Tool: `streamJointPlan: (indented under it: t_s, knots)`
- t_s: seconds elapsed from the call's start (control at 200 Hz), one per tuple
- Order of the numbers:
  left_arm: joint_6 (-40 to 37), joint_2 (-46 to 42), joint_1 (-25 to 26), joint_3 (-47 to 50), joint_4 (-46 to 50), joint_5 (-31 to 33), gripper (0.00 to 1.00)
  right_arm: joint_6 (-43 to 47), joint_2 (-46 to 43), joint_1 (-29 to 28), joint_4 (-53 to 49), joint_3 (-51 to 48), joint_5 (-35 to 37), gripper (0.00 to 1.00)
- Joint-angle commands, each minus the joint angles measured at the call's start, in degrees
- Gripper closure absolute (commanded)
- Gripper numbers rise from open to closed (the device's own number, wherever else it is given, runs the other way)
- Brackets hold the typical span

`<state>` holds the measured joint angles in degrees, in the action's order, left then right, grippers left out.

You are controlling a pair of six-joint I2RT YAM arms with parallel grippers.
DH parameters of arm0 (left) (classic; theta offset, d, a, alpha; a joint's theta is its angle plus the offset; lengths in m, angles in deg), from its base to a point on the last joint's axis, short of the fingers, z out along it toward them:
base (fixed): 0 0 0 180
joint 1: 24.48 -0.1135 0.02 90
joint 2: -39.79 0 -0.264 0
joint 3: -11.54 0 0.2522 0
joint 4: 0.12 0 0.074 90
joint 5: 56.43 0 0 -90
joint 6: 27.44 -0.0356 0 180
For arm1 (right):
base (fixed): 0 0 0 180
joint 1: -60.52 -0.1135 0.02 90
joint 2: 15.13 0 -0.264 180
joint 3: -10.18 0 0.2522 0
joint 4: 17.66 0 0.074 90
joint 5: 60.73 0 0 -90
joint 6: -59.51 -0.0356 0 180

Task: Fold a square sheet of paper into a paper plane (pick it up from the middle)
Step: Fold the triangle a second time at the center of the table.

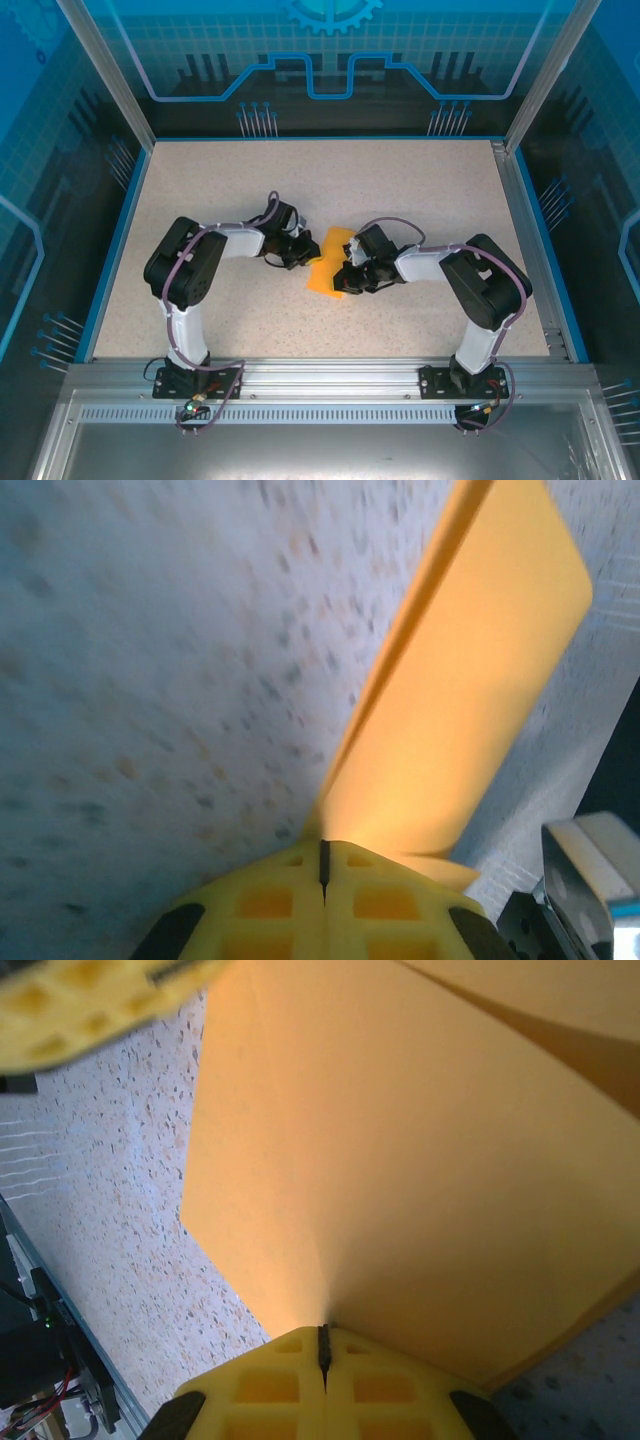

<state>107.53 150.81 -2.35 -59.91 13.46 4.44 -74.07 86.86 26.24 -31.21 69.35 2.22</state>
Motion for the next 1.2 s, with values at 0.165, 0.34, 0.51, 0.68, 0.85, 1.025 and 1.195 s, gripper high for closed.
streamJointPlan:
  t_s: [0.165,0.34,0.51,0.68,0.85,1.025,1.195]
  knots:
    - [-3.17,0.78,-1.68,-3.48,3.95,1.89,1.0,1.2,2.38,0.71,-7.96,-1.74,2.61,0.95]
    - [-3.57,-4.48,-1.65,-2.7,5.27,1.89,0.98,0.95,2.34,0.72,-7.94,-1.12,2.67,0.95]
    - [-3.95,-8.35,0.26,-0.76,4.44,-2.06,0.97,0.46,2.29,0.71,-7.53,-0.49,2.56,0.95]
    - [-5.5,-7.39,3.77,0.03,4.31,-4.45,0.99,-0.36,1.69,0.72,-6.82,-0.32,2.43,0.94]
    - [-4.04,-3.39,4.09,1.02,1.98,-4.59,1.0,-0.72,0.46,0.71,-6.65,-0.23,2.38,0.94]
    - [-4.32,-0.47,4.03,0.21,3.3,-2.66,1.0,-1.78,-1.44,0.54,-5.74,0.47,1.19,0.93]
    - [-5.44,1.39,4.01,-0.32,6.23,-0.17,1.0,-1.61,-5.65,-0.08,-9.3,2.87,3.69,0.9]
